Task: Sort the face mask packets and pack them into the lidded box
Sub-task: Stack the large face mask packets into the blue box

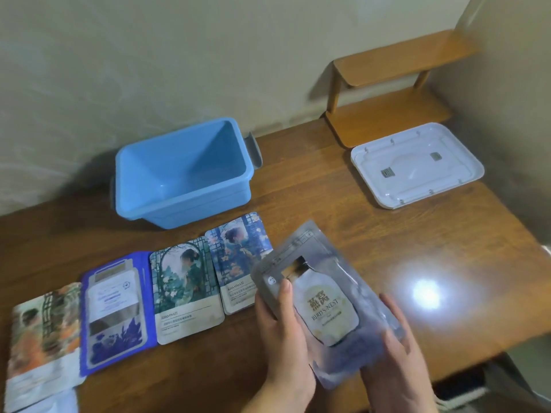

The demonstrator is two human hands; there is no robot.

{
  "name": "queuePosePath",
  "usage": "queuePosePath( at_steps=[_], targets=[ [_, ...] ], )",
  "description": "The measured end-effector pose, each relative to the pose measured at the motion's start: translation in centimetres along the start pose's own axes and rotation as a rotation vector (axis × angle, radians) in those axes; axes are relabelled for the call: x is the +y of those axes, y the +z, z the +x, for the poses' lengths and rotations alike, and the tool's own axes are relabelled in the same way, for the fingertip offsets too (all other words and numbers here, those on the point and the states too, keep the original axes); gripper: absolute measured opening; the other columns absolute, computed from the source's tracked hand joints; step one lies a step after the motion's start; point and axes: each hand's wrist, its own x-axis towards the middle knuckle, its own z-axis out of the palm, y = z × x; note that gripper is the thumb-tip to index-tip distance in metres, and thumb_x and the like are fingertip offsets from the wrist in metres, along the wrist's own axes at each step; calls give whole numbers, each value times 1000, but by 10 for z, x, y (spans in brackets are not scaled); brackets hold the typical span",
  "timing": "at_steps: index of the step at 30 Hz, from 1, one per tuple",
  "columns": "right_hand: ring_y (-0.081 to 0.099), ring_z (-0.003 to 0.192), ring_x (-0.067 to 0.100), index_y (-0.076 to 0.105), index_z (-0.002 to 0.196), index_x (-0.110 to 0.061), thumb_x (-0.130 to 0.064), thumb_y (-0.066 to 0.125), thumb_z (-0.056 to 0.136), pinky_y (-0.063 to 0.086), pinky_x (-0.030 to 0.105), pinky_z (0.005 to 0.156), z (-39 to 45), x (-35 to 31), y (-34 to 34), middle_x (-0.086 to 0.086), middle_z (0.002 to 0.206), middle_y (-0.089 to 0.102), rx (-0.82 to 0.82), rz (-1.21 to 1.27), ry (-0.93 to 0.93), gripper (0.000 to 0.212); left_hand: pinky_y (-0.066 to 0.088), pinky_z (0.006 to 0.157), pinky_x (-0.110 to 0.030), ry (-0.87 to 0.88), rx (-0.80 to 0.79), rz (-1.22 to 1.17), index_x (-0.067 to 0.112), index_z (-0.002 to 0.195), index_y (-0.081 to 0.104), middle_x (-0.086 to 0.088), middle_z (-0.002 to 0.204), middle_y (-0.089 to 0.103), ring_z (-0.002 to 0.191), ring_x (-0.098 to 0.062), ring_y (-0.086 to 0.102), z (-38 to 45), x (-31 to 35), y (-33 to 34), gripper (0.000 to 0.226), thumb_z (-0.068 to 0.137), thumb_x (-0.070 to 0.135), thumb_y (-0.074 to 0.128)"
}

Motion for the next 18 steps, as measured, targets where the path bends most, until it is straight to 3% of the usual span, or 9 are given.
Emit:
queuePosePath(
  at_steps=[1,2,4,5,8,11,14,16,18],
  targets=[
    [60,115,40,61,123,-16,-19,92,43,51,48,92,1,9,3,18,120,67,22,-34,-21,86,58,82,-45,29,27,14,37,124,55,-4,116,71,99,-21,71,-2,-5,1,47,78,39,65],
    [58,118,40,66,117,-16,-30,92,51,52,48,93,2,12,12,14,118,69,43,-83,-64,72,57,86,-49,54,39,29,41,123,55,-4,119,69,102,-24,70,-4,-9,2,45,80,39,69],
    [61,115,36,72,109,-14,-21,75,77,55,41,88,1,14,24,14,116,69,53,-136,-166,33,51,94,-58,71,44,61,48,120,55,-4,125,66,109,-29,67,-10,-12,1,46,79,43,76],
    [64,111,36,73,106,-14,-14,71,78,56,36,84,1,12,24,15,113,70,91,-109,-156,28,48,96,-60,72,36,69,48,120,55,-4,127,65,113,-31,65,-13,-12,-1,50,76,47,79],
    [68,102,34,69,110,-3,-29,81,66,57,31,79,1,7,10,23,109,70,87,-80,-125,52,43,103,-58,76,-39,99,33,124,60,-9,127,65,119,-32,60,-14,-5,-11,72,59,49,88],
    [67,98,38,64,113,4,-50,91,45,56,41,82,3,-7,-6,30,107,67,79,-137,-83,91,47,87,-43,38,-196,72,15,111,64,-16,108,71,99,-32,65,-5,8,-33,70,49,29,92],
    [64,104,46,67,111,-3,-51,92,41,47,58,96,11,-26,-14,25,106,70,11,-281,32,88,53,80,-37,-146,-351,92,14,122,58,-19,113,69,96,-32,67,2,30,-55,95,34,15,94],
    [69,99,32,71,105,-8,-49,91,40,54,46,88,20,-43,-11,13,99,75,-28,-461,88,79,54,85,-33,-233,-426,253,15,126,61,-14,118,70,104,-26,67,3,48,-60,91,38,9,85],
    [73,89,21,72,102,-9,-31,89,58,57,32,77,29,-61,4,6,92,77,-93,-555,159,52,51,95,-34,-279,-454,428,19,119,67,-5,115,72,107,-19,67,1,64,-57,79,42,11,81]
  ],
)
